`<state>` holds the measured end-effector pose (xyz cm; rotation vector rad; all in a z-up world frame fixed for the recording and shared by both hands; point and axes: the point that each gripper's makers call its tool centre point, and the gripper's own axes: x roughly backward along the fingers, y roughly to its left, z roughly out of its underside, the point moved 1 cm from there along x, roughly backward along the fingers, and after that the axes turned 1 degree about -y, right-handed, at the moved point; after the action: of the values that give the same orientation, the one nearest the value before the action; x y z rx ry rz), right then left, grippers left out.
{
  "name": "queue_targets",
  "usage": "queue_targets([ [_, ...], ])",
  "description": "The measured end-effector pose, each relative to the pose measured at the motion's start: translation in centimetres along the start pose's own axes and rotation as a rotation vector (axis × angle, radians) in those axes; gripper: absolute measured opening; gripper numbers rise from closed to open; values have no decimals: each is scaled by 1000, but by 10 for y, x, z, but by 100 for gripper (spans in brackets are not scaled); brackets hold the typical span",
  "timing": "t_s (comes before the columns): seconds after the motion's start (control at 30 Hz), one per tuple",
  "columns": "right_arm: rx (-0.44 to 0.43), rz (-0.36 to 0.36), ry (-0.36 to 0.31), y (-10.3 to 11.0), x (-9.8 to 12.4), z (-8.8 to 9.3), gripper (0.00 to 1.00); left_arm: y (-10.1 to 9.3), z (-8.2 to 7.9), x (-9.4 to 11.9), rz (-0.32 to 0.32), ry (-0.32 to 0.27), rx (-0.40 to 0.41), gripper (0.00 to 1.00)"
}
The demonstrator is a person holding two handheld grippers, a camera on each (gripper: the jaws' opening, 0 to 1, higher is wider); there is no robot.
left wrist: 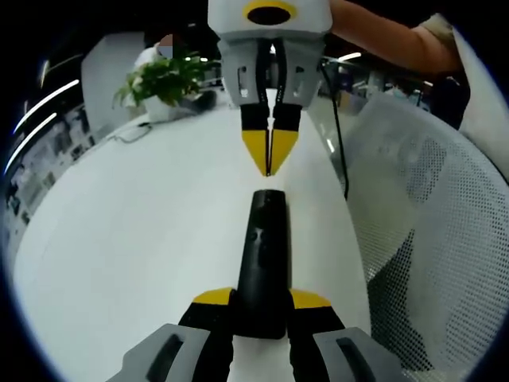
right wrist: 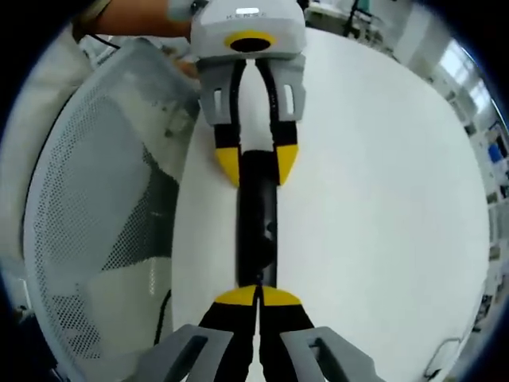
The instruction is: Press the specified remote control buttons in sequence, fully releasing each button before pressing the next.
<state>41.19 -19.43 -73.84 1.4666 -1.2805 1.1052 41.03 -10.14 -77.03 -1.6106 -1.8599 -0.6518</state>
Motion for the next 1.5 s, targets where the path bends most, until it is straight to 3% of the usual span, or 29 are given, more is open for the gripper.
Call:
queue_targets([
  [0.77,-11,-31,10,1,-23,2,0,0,1,0,1,-5,0,24],
  [1.5,-45,-50,41,0,-26,1,0,0,1,1,0,-6,3,24],
])
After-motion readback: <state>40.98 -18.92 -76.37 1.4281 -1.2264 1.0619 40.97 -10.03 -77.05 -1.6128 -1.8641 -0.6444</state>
